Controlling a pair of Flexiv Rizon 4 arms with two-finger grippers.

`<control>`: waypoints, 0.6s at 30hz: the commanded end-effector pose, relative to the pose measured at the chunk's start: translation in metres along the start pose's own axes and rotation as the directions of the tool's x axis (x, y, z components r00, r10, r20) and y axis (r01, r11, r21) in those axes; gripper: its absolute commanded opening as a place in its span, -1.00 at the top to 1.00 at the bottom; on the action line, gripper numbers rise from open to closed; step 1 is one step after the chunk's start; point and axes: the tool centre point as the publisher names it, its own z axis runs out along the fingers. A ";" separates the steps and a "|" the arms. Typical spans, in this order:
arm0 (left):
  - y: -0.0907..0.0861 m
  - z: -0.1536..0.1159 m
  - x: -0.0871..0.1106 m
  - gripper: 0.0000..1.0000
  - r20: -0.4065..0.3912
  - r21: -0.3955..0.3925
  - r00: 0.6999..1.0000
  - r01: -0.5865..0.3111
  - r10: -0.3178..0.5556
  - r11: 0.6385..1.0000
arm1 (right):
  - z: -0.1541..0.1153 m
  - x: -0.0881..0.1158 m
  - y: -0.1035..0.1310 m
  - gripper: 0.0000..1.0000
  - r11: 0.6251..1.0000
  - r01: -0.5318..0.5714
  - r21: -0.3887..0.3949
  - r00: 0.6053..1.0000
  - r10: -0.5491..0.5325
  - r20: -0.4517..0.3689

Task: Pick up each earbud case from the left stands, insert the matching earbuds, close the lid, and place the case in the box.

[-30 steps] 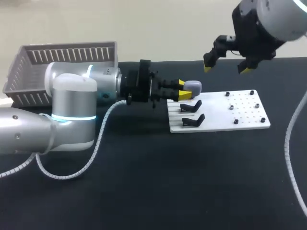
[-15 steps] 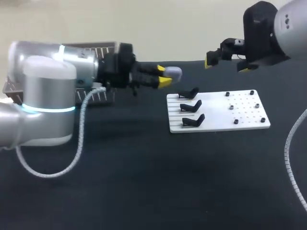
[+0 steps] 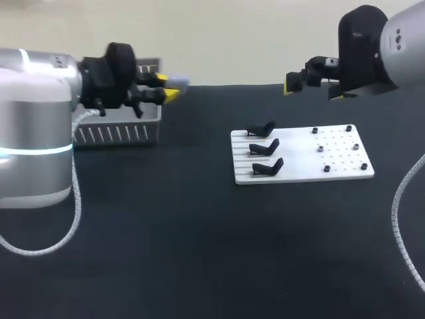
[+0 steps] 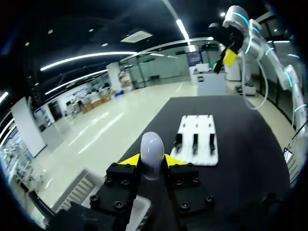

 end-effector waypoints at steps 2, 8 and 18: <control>0.032 -0.009 0.025 1.00 -0.087 -0.234 0.995 0.033 -0.055 0.972 | 0.001 0.003 0.000 -1.00 1.000 -0.002 0.001 0.998 0.002 0.058; 0.071 -0.022 0.064 1.00 -0.153 -0.291 0.981 0.068 -0.117 0.954 | 0.001 0.003 0.000 -1.00 1.000 -0.002 0.001 0.998 0.002 0.058; 0.111 -0.028 0.085 -1.00 -0.167 -0.263 0.976 0.091 -0.138 0.961 | 0.001 0.003 0.000 -1.00 1.000 -0.002 0.001 0.998 0.002 0.058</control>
